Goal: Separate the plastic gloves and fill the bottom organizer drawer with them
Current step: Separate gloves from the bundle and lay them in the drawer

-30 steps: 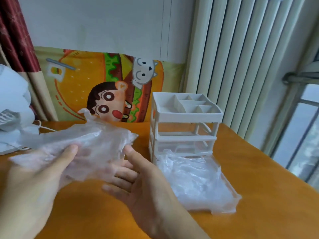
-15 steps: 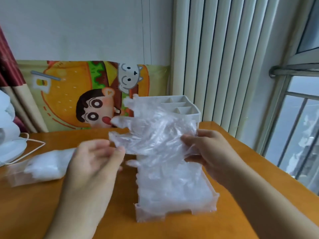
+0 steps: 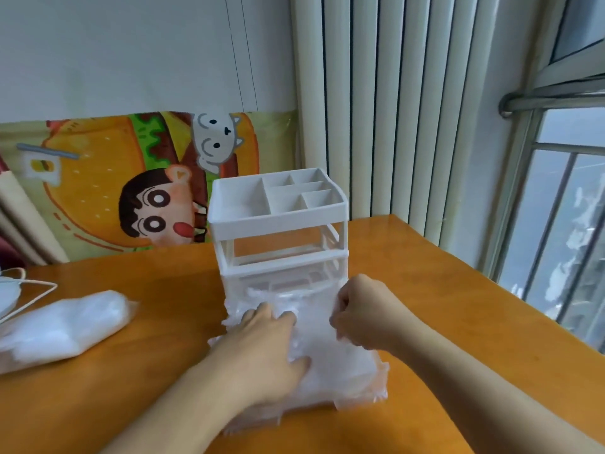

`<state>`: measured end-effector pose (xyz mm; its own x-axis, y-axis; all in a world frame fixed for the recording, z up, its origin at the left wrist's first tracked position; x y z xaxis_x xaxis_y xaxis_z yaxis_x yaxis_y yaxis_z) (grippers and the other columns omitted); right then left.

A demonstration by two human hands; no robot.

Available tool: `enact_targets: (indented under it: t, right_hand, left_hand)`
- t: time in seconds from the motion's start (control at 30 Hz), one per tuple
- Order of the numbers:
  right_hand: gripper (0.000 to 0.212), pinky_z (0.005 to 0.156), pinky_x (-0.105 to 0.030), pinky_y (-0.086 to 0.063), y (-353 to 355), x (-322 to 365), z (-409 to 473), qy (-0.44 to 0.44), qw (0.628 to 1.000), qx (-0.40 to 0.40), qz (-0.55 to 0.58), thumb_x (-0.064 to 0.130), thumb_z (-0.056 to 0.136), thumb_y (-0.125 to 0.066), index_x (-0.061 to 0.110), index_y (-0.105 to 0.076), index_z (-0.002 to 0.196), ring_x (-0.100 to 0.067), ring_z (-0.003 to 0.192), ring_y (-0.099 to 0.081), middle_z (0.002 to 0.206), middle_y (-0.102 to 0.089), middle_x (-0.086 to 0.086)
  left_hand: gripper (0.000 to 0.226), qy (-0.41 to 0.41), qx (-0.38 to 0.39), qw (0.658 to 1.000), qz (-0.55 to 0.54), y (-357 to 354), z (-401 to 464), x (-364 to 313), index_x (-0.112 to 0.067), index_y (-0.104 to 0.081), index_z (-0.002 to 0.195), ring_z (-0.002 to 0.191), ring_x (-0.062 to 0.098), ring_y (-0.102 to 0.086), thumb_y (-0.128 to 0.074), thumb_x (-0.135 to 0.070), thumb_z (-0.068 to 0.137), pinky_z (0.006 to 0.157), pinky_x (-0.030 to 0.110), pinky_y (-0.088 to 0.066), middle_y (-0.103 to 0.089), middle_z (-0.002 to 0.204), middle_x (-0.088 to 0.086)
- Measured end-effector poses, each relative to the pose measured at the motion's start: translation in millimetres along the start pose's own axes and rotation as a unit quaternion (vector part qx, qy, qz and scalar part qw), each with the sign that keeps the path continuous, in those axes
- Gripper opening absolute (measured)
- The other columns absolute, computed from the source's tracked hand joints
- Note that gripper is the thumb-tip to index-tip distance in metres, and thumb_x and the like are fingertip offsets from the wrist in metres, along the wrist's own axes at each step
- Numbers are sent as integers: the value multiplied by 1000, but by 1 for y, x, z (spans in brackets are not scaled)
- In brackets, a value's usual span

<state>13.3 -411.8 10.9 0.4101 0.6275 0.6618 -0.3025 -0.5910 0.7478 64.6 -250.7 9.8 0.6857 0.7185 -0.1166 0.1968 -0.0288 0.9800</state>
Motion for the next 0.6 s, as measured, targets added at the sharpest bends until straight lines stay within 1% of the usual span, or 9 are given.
enact_targets:
  t: [0.1, 0.17, 0.23, 0.27, 0.33, 0.37, 0.47, 0.53, 0.6]
  right_hand:
    - [20, 45, -30, -37, 1, 6, -2, 29, 996, -25, -79, 0, 85, -58, 8, -55, 66, -23, 53, -47, 65, -60, -6]
    - [24, 44, -29, -32, 2, 9, -5, 34, 986, -47, -158, 1, 84, -60, 14, -50, 66, -22, 53, -41, 62, -49, -2]
    - [21, 44, -28, -33, 1, 15, -10, 43, 968, -68, -237, 5, 85, -65, 17, -52, 73, -20, 53, -45, 66, -52, 1]
    - [19, 45, -27, -36, -1, 17, -12, 46, 963, -73, -255, 8, 87, -68, 18, -54, 80, -18, 56, -50, 70, -55, 3]
    - [24, 48, -25, -42, -1, 14, -14, 36, 964, -81, -250, 13, 90, -71, 20, -49, 96, -16, 65, -56, 86, -57, 4]
    - [29, 51, -25, -45, 2, 10, -13, 21, 969, -89, -228, 13, 91, -72, 21, -46, 102, -15, 70, -56, 92, -55, 3]
    - [36, 63, -29, -58, 22, -3, -15, -25, 982, -132, -134, 8, 90, -70, 23, -45, 111, -15, 80, -58, 101, -52, 5]
    - [39, 65, -27, -58, 32, 13, -25, 29, 973, -179, -139, 4, 90, -69, 27, -45, 111, -12, 83, -56, 104, -50, 8]
    - [36, 75, -26, -57, 23, 48, -37, 156, 963, -164, -148, 2, 91, -66, 30, -51, 109, -10, 92, -55, 108, -51, 13]
  left_hand:
    - [76, 4, 24, 1000, -7, -9, 6, 5, -38, -26, 153, 137, 22, -43, -48, -74, 89, 104, 42, -48, -36, 147, -6]
    - [87, 14, 44, 999, -9, -14, 11, 9, -36, -19, 157, 140, 24, -42, -50, -76, 87, 107, 42, -47, -32, 156, -5]
    - [92, 23, 63, 998, -17, -19, 15, 9, -36, -15, 159, 136, 24, -48, -54, -75, 85, 102, 38, -51, -31, 160, -4]
    - [93, 27, 70, 997, -27, -21, 17, 9, -37, -15, 158, 126, 23, -55, -56, -75, 84, 93, 35, -54, -33, 160, -4]
    - [96, 29, 79, 996, -41, -25, 21, 7, -38, -13, 158, 102, 19, -61, -59, -74, 82, 70, 28, -51, -38, 156, -4]
    - [98, 31, 84, 995, -42, -27, 23, 7, -38, -10, 159, 96, 18, -62, -60, -72, 82, 64, 27, -47, -40, 155, -3]
    - [104, 36, 102, 994, -33, -34, 28, 7, -31, -1, 163, 99, 18, -63, -61, -65, 86, 60, 26, -45, -40, 156, 0]
    - [104, 41, 107, 993, -38, -33, 29, 3, -26, -1, 164, 104, 18, -64, -63, -59, 87, 65, 26, -49, -42, 155, 2]
    - [95, 36, 114, 993, -20, -33, 30, -1, -21, -9, 162, 102, 19, -64, -60, -54, 89, 68, 29, -52, -52, 144, 8]
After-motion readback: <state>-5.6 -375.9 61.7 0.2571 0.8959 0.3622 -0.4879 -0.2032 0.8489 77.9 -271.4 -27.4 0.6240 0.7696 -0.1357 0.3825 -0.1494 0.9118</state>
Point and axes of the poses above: each hand's wrist, its own z-axis towards the middle knuckle, its own y-axis out of the back of the hand, x = y × z, the point moved 9 cm from there along z, towards the middle knuckle
